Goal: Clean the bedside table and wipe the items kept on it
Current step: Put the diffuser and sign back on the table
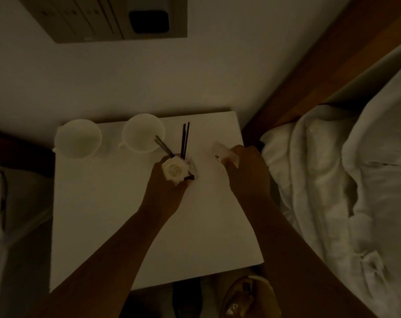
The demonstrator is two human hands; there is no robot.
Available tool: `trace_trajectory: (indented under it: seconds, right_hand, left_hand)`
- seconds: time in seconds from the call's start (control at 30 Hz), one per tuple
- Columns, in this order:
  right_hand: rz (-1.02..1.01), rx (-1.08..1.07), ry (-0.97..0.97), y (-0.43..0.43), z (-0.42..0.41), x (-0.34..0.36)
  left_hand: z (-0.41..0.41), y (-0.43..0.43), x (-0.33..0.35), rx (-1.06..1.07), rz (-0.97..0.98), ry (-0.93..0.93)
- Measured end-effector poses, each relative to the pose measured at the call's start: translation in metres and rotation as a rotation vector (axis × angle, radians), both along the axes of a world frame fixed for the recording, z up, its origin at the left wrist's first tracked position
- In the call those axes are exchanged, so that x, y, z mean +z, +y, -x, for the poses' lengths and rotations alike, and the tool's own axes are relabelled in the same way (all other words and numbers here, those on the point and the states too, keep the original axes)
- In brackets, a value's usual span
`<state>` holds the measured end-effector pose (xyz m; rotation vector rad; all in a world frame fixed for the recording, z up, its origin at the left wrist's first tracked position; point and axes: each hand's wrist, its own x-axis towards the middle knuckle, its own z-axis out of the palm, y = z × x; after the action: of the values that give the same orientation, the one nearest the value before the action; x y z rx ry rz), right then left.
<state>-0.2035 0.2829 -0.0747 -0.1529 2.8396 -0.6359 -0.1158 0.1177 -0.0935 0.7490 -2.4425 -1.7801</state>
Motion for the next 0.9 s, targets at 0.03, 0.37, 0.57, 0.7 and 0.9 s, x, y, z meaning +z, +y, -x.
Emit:
trace_trajectory:
  seconds: [0.03,0.37,0.57,0.7,0.9]
  right_hand:
    - [-0.004,-0.002,0.012,-0.001,0.005,-0.001]
    - [0.022,0.016,0.094,-0.017,0.034,-0.007]
    - [0.023,0.004,0.132,-0.021,0.045,-0.016]
    - [0.045,-0.009,0.158,-0.023,0.049,-0.019]
    - [0.149,-0.055,0.108,-0.02,0.042,-0.015]
  left_hand:
    - [0.003,0.003,-0.001,0.008,0.055,0.043]
    - [0.043,0.006,-0.006,0.033,0.006,0.139]
    - [0.058,0.006,-0.016,0.01,0.041,0.135]
    - [0.064,0.002,-0.027,-0.044,0.183,0.141]
    - [0.053,0.006,-0.022,-0.037,0.238,0.002]
